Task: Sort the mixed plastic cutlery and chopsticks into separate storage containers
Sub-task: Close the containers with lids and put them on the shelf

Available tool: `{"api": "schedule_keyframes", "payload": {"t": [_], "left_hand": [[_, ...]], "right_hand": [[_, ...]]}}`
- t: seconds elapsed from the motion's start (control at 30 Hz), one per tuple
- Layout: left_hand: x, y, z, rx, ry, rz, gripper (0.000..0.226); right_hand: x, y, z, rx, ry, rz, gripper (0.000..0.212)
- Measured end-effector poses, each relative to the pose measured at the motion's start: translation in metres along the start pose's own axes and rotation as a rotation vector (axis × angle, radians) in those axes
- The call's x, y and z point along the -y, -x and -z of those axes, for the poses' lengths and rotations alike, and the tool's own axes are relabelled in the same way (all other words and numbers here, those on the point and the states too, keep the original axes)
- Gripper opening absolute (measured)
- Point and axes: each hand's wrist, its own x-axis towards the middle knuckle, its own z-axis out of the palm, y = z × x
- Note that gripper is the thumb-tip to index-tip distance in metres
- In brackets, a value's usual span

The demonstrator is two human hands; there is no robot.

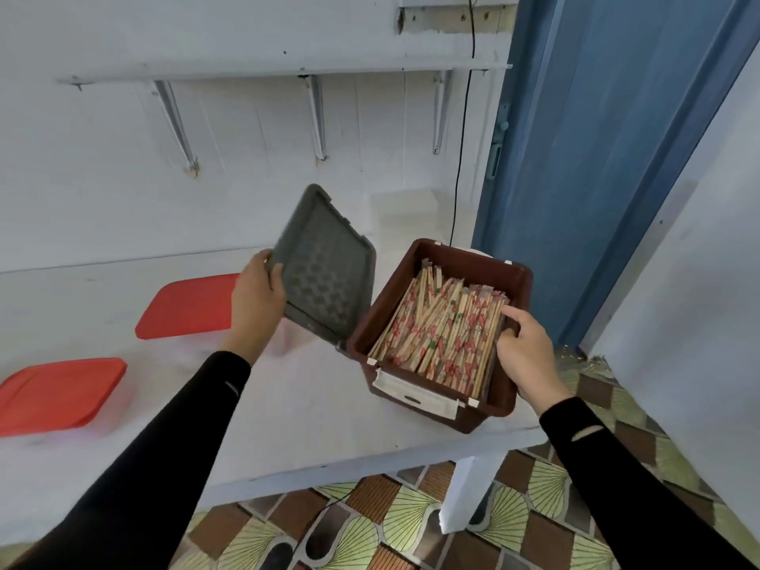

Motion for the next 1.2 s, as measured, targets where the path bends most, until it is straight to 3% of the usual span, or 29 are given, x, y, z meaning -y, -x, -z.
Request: {"api": "schedule_keyframes", "payload": {"t": [0.1, 0.17, 0.43, 0.53, 0.67, 0.73, 0.8, 0.87, 0.93, 1.07, 1.2], "left_hand": [[-0.003, -0.012, 0.037, -0.209, 0.076, 0.031, 0.040], [-0.006, -0.014, 0.048, -0.232, 0.131, 0.099, 0.038], [-0.020, 0.037, -0.004, 0.305, 0.317, 0.224, 0.024], [-0.026, 0.063, -0.025, 0.306, 0.191, 0.139, 0.027], [-0.026, 0.072, -0.025, 0.235, -0.222, -0.039, 0.031], [-0.023, 0.071, -0.027, 0.369, -0.267, 0.017, 0.033], [-0.021, 0.065, -0.027, 0.503, -0.050, 0.183, 0.029], [-0.022, 0.061, -0.028, 0.575, 0.249, 0.337, 0.024], [-0.019, 0.055, -0.031, 0.605, 0.379, 0.377, 0.033], [-0.011, 0.026, -0.033, 0.684, 0.257, 0.270, 0.031], [-0.021, -0.010, -0.039, 0.834, -0.053, 0.009, 0.036]], "right_hand": [[-0.002, 0.004, -0.019, 0.041, -0.066, -0.026, 0.046], [-0.002, 0.009, -0.030, 0.062, -0.119, -0.027, 0.044], [0.011, -0.002, -0.036, 0.175, -0.286, -0.126, 0.048], [0.008, 0.000, -0.034, 0.212, -0.286, -0.170, 0.059], [0.000, 0.002, -0.030, 0.217, -0.239, -0.134, 0.062], [-0.003, -0.005, -0.028, 0.204, -0.330, -0.174, 0.064], [-0.005, -0.009, -0.027, 0.205, -0.379, -0.234, 0.071], [-0.005, -0.012, -0.027, 0.142, -0.186, -0.134, 0.080], [-0.005, -0.013, -0.028, 0.075, 0.074, 0.095, 0.077], [0.004, -0.008, -0.026, 0.044, 0.363, 0.483, 0.050], [0.024, 0.002, -0.038, 0.261, 0.564, 0.624, 0.038]]}}
